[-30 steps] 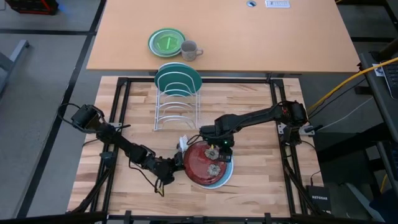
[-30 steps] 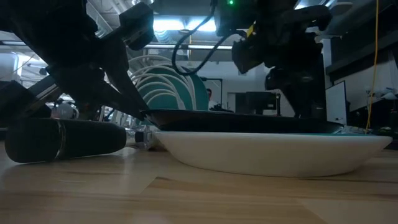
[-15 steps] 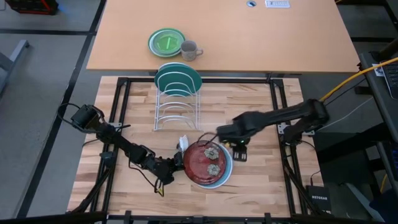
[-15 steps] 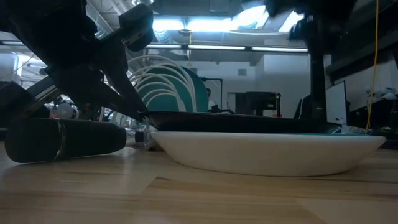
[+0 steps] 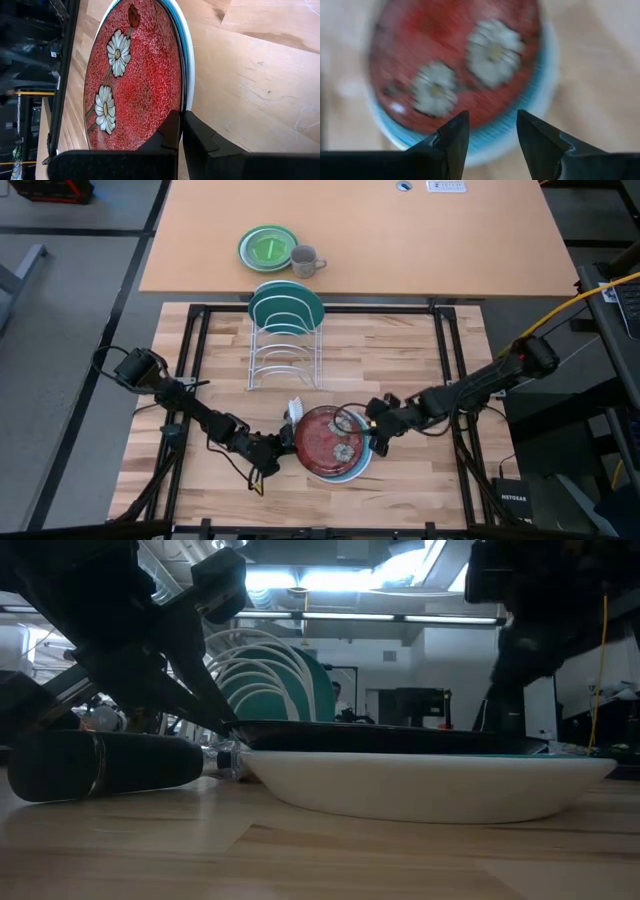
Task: Sort dishes
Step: Put the red plate into the white dish rack
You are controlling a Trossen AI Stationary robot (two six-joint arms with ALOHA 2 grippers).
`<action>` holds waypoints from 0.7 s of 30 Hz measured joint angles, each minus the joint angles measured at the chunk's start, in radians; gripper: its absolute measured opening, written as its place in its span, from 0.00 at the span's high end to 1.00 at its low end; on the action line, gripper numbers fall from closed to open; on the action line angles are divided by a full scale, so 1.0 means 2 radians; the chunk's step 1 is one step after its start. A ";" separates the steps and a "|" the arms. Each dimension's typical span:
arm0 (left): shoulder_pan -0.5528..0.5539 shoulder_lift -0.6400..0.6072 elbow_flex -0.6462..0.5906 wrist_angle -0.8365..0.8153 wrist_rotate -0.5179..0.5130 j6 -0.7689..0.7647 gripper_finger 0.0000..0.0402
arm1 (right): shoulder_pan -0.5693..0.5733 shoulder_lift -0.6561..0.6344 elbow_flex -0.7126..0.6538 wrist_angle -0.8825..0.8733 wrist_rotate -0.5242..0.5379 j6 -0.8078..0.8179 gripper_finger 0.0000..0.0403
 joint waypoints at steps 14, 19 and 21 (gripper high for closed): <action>0.000 0.000 0.000 0.000 0.001 -0.013 1.00 | 0.000 0.000 -0.075 0.111 0.026 0.085 0.58; 0.000 0.000 0.000 0.000 0.001 -0.013 1.00 | 0.000 0.000 -0.075 0.112 0.026 0.119 0.58; 0.000 0.000 0.000 0.000 0.001 -0.012 1.00 | 0.000 0.000 -0.075 0.117 0.027 0.132 0.58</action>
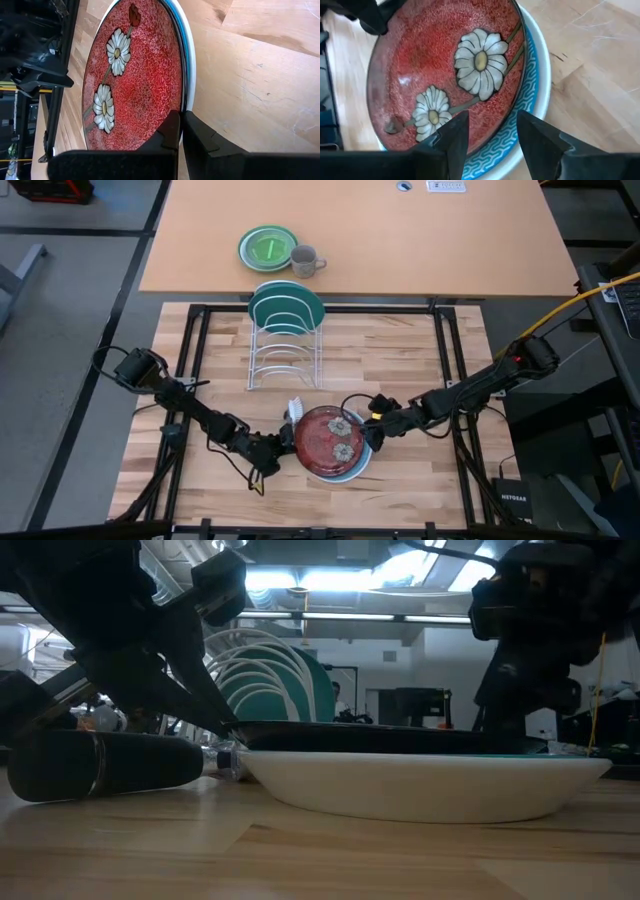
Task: Sort dishes
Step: Put the red plate into the white dish rack
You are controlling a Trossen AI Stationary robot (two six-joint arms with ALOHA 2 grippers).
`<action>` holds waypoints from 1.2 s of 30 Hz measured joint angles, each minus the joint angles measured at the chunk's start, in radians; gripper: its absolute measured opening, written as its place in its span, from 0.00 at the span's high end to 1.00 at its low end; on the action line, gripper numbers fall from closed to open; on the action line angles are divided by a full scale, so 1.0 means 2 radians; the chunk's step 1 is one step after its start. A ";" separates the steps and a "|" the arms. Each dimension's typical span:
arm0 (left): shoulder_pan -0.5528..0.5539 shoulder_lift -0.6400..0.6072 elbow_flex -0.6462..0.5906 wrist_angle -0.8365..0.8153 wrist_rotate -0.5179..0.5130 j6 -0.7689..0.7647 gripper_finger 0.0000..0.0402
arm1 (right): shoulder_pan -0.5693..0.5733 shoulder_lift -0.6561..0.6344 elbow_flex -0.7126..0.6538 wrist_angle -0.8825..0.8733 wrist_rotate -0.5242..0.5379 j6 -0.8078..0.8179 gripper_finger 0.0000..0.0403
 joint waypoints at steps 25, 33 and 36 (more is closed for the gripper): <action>0.001 0.000 0.000 0.001 0.000 0.000 1.00 | 0.000 0.058 0.000 0.051 -0.022 0.098 0.58; 0.000 0.000 -0.001 0.013 0.014 0.008 1.00 | 0.000 0.113 0.000 0.148 -0.035 0.117 0.58; 0.002 0.000 -0.001 0.009 0.017 0.017 1.00 | 0.000 0.125 0.000 0.178 -0.037 0.117 0.58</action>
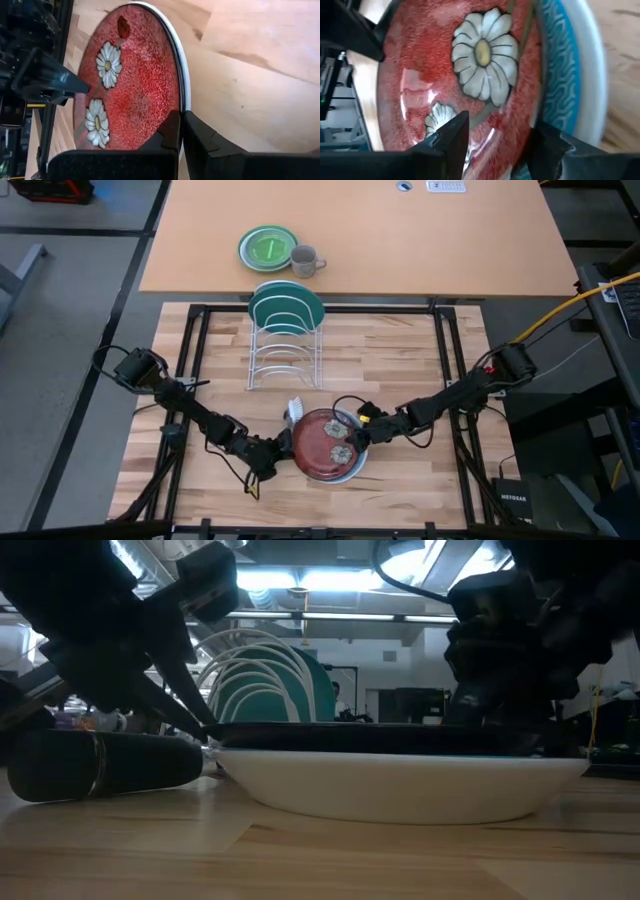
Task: Sort dishes
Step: Put the red plate into the white dish rack
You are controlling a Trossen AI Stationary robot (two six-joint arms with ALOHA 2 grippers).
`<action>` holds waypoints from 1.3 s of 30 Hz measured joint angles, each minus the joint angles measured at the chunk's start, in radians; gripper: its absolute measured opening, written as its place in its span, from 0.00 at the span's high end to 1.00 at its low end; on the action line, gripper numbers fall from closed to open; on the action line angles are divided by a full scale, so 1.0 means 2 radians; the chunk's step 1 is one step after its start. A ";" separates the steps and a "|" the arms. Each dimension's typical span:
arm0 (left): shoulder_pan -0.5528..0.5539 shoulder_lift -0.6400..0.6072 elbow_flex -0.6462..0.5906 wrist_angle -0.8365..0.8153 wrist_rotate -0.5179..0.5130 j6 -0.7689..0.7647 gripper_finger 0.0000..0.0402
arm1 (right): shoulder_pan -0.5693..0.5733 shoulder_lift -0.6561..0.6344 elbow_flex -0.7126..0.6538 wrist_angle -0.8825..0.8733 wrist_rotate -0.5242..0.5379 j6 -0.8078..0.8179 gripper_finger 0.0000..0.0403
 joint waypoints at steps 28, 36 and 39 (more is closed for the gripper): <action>0.013 0.001 0.000 0.004 -0.003 0.014 1.00 | 0.001 0.005 0.005 0.084 0.038 -0.008 0.74; 0.004 -0.002 0.000 0.001 -0.008 0.002 1.00 | 0.001 0.002 0.008 0.103 0.072 -0.060 0.86; -0.009 -0.010 0.003 0.019 -0.013 -0.008 1.00 | 0.001 0.005 0.009 0.115 0.088 -0.087 0.86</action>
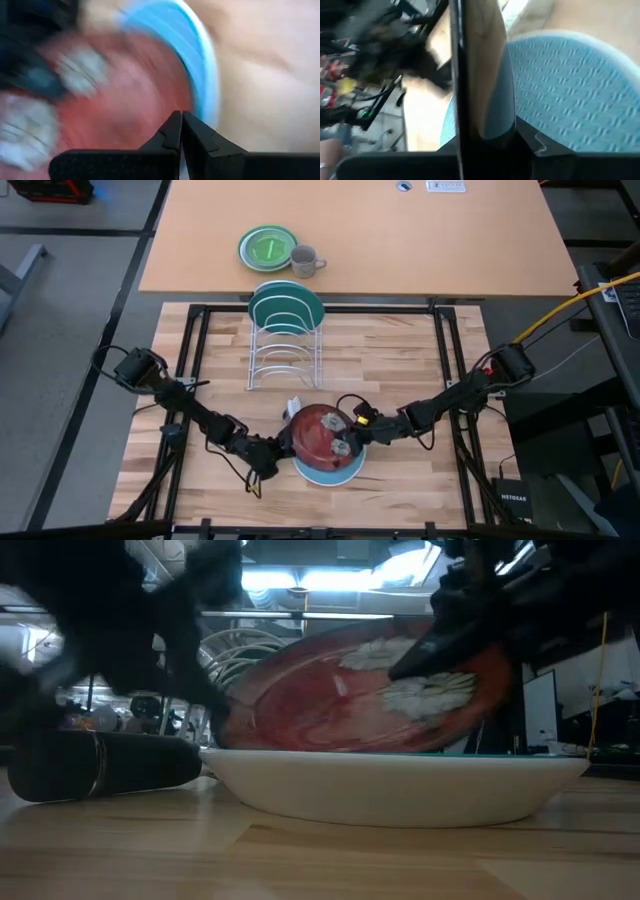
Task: Sort dishes
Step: Put the red plate into the white dish rack
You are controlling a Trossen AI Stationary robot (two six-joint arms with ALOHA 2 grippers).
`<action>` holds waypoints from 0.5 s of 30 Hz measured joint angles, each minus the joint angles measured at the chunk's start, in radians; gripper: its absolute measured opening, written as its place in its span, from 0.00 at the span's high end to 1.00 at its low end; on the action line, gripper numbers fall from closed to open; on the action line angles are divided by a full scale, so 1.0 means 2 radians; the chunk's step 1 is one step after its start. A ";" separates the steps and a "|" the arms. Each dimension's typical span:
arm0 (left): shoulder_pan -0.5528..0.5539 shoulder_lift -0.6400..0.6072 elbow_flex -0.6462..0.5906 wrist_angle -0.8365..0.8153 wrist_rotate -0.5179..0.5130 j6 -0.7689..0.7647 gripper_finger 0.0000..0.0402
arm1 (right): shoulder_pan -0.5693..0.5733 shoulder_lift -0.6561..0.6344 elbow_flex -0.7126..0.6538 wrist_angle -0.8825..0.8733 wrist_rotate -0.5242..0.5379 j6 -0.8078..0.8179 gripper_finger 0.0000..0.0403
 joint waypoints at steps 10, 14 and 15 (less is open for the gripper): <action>-0.013 -0.109 0.001 -0.014 -0.060 -0.023 1.00 | -0.001 0.001 0.031 -0.010 0.022 -0.092 0.86; -0.012 -0.186 -0.001 -0.052 -0.104 -0.028 1.00 | -0.001 0.001 0.051 -0.009 0.027 -0.141 0.86; -0.012 -0.211 -0.001 -0.066 -0.118 -0.034 1.00 | -0.002 0.001 0.057 -0.008 0.027 -0.153 0.86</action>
